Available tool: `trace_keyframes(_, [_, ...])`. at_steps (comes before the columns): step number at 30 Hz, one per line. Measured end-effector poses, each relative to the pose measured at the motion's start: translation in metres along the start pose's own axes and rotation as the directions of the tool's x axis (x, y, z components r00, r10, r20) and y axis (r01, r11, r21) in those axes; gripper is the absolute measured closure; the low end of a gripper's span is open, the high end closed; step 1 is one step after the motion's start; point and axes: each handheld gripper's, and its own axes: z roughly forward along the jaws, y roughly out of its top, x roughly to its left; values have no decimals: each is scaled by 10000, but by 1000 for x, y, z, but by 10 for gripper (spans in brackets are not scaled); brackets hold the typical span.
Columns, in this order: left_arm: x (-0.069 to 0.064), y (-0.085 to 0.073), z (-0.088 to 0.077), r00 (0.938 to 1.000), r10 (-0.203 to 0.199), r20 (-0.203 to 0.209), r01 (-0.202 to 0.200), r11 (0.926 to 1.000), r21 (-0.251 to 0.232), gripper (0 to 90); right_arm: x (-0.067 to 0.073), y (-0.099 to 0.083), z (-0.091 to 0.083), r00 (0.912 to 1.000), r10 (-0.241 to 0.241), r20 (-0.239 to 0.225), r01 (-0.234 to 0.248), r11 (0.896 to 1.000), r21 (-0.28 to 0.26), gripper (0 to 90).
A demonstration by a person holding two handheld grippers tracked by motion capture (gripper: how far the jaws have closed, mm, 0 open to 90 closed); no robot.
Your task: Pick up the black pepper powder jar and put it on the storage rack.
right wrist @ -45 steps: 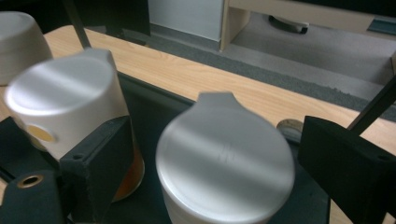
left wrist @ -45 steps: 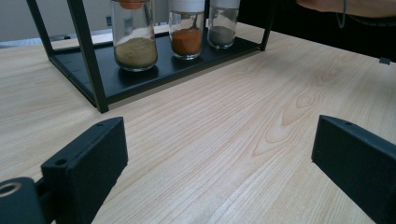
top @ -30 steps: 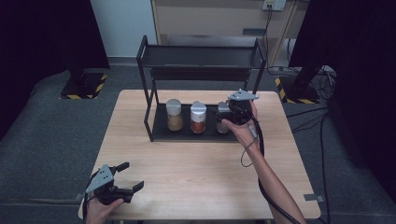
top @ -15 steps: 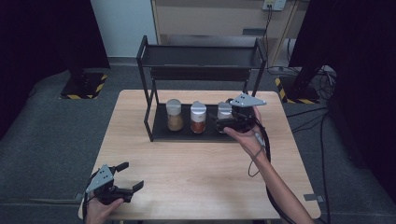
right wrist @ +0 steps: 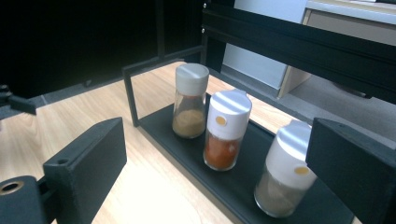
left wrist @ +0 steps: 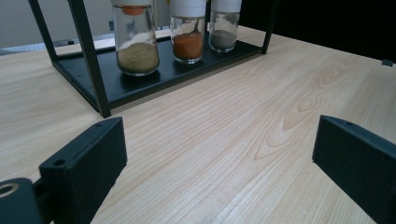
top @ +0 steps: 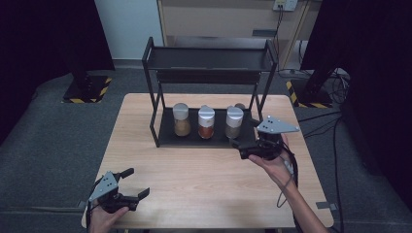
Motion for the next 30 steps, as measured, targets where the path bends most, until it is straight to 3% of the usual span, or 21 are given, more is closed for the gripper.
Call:
trace_keyframes(4, [0, -1, -1, 10000, 3, 11, -3, 10000, -37, 21, 0, -9, -16, 10000, 1, -69, -2, 10000, -52, 52])
trace_keyframes(15, [0, -3, -2, 9999, -94, 55, 95, 9996, -260, 20, 9, -49, -64, 9988, 343, 348, -335, 9992, -234, 47])
trace_keyframes(26, [1, -4, -2, 9999, -92, 77, 94, 9996, -274, 17, 10, -84, -93, 9960, 796, 413, -780, 9962, -392, 47])
trace_keyframes(30, [1, -4, -2, 9999, -68, 84, 70, 9996, -278, 16, 11, -95, -99, 9943, 944, 500, -935, 9954, -200, 47])
